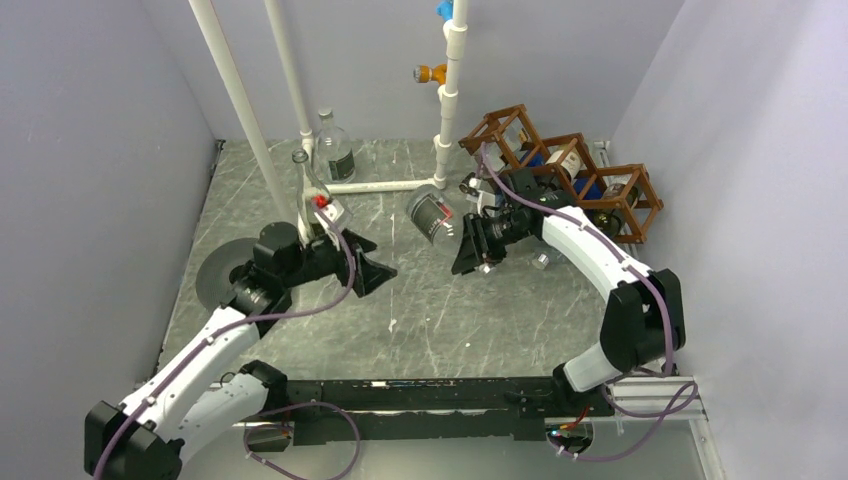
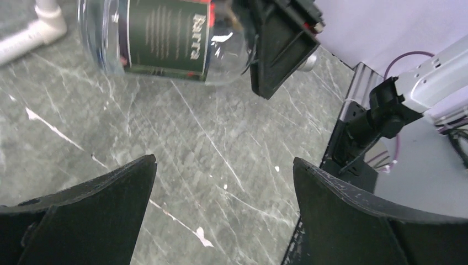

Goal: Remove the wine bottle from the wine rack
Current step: Place the wine bottle at the center of the board, then adjust the wine bottle at the center of the board.

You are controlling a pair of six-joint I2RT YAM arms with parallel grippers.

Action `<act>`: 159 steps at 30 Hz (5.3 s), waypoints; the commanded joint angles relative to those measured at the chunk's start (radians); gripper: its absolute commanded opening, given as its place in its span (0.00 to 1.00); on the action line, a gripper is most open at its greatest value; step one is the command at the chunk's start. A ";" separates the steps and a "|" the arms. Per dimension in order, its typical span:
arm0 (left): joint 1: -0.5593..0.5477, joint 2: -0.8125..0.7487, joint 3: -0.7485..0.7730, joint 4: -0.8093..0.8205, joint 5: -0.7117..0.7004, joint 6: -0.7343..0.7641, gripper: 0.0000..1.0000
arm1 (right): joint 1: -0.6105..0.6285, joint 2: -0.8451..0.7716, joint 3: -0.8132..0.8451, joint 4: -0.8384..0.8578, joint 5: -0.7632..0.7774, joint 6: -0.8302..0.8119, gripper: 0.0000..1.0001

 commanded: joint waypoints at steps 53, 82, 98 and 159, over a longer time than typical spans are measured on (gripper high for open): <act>-0.547 0.338 -0.190 0.574 -0.535 0.858 0.99 | 0.249 0.147 0.255 -0.458 0.521 -0.571 0.00; -0.167 0.336 -0.372 0.937 -0.267 -0.088 0.96 | 0.283 0.184 0.282 -0.507 0.648 -0.604 0.15; -0.118 0.534 -0.372 1.087 -0.172 -0.328 0.91 | 0.303 0.202 0.280 -0.506 0.675 -0.600 0.30; -0.348 0.194 -0.294 0.583 -0.434 0.234 0.99 | -0.014 -0.533 -0.626 0.166 0.477 -1.012 0.77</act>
